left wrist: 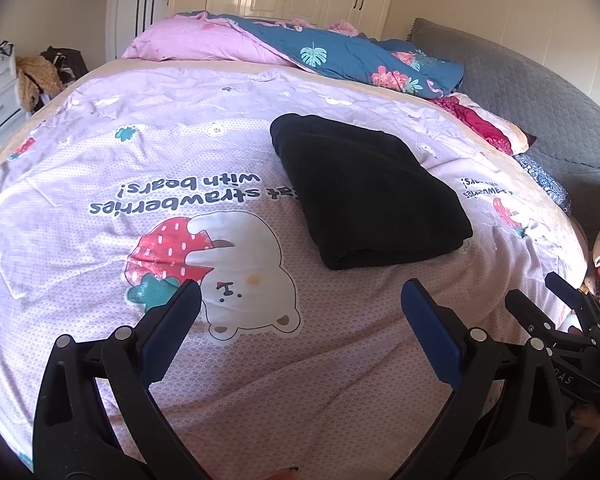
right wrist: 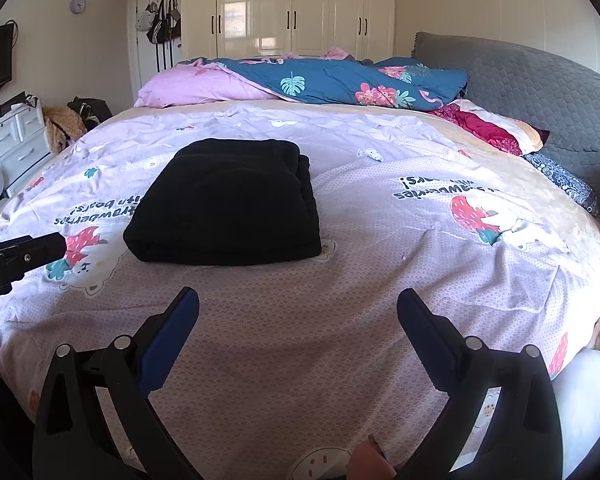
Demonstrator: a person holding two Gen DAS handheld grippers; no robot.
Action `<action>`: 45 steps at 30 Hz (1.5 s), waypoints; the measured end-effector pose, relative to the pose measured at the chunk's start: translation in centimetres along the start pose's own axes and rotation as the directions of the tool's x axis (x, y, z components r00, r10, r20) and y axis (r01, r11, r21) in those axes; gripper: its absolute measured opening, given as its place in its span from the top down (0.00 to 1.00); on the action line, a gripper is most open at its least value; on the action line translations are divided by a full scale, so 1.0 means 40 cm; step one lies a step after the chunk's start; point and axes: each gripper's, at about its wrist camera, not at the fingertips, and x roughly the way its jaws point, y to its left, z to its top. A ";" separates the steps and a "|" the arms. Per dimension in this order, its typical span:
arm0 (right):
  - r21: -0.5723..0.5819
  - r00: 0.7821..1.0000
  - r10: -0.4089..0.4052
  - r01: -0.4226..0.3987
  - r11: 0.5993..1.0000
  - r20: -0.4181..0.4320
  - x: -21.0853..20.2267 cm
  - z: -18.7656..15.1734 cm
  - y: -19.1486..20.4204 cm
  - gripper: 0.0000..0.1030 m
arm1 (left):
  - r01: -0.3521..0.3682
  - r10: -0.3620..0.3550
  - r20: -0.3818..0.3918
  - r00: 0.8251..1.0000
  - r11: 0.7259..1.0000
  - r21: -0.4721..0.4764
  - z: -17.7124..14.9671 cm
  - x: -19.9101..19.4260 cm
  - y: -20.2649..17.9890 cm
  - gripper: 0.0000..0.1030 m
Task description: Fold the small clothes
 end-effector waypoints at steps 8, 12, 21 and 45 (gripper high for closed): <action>0.001 1.000 0.000 0.000 1.000 -0.001 0.000 0.000 -0.001 0.04 | -0.005 0.005 -0.004 1.000 1.000 -0.001 0.001 -0.004 0.000 0.09; 0.001 1.000 -0.001 0.001 1.000 -0.001 0.000 -0.001 -0.003 0.04 | -0.004 0.004 -0.004 1.000 1.000 -0.002 0.001 -0.003 0.000 0.09; 0.002 1.000 -0.001 0.001 1.000 -0.002 -0.001 -0.001 -0.006 0.04 | -0.008 0.008 -0.010 1.000 1.000 -0.003 0.001 -0.002 -0.001 0.09; -0.005 1.000 -0.007 0.007 1.000 -0.004 -0.002 -0.001 -0.010 0.04 | -0.008 0.008 -0.010 1.000 1.000 -0.009 0.003 -0.006 0.005 0.09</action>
